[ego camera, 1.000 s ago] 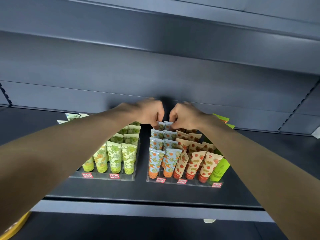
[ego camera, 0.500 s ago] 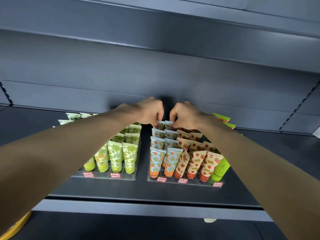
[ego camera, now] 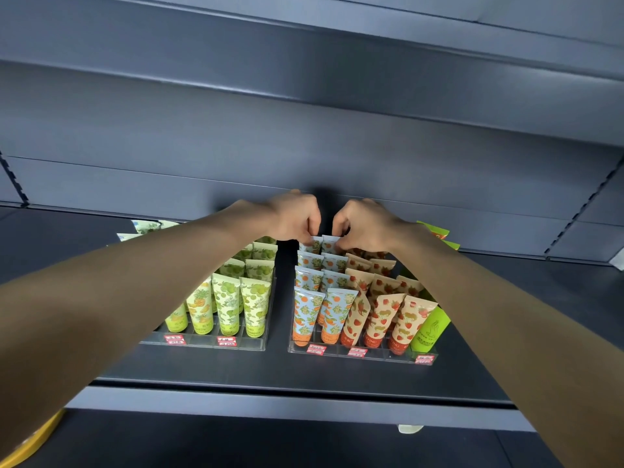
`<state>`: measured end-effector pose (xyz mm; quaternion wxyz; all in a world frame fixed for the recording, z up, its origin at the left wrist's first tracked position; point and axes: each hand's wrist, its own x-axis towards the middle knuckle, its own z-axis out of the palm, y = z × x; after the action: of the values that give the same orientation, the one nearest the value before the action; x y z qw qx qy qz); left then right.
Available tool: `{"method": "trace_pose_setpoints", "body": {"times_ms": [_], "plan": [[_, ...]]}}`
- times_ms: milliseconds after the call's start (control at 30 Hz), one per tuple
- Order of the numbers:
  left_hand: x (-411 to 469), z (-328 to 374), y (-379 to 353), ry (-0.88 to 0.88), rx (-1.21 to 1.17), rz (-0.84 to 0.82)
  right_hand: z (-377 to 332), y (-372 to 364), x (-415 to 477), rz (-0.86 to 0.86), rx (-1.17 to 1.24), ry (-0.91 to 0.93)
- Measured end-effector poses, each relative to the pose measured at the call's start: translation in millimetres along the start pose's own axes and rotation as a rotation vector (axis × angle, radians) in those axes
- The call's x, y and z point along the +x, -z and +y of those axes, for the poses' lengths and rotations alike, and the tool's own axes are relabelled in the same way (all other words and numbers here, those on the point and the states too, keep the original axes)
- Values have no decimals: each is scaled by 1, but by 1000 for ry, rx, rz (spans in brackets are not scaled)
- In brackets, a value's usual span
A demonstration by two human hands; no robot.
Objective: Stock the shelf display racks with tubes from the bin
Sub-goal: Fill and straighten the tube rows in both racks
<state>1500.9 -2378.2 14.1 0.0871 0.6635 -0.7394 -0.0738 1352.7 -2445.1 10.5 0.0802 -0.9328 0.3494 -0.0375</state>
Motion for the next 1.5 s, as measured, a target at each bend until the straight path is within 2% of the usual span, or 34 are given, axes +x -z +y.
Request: {"method": "trace_pose_setpoints", "body": {"times_ms": [300, 533, 800, 1200, 1500], "plan": [[-5, -4, 6, 39, -39, -9, -4, 15, -8, 29, 26, -34], [-19, 6, 24, 19, -110, 53, -12, 27, -23, 29, 113, -55], [-32, 10, 11, -17, -137, -109, -24, 14, -34, -53, 93, -8], [-27, 8, -1, -46, 59, 32, -22, -2, -26, 16, 58, -32], [-27, 7, -2, -32, 31, 16, -24, -2, -26, -3, 68, -26]]}}
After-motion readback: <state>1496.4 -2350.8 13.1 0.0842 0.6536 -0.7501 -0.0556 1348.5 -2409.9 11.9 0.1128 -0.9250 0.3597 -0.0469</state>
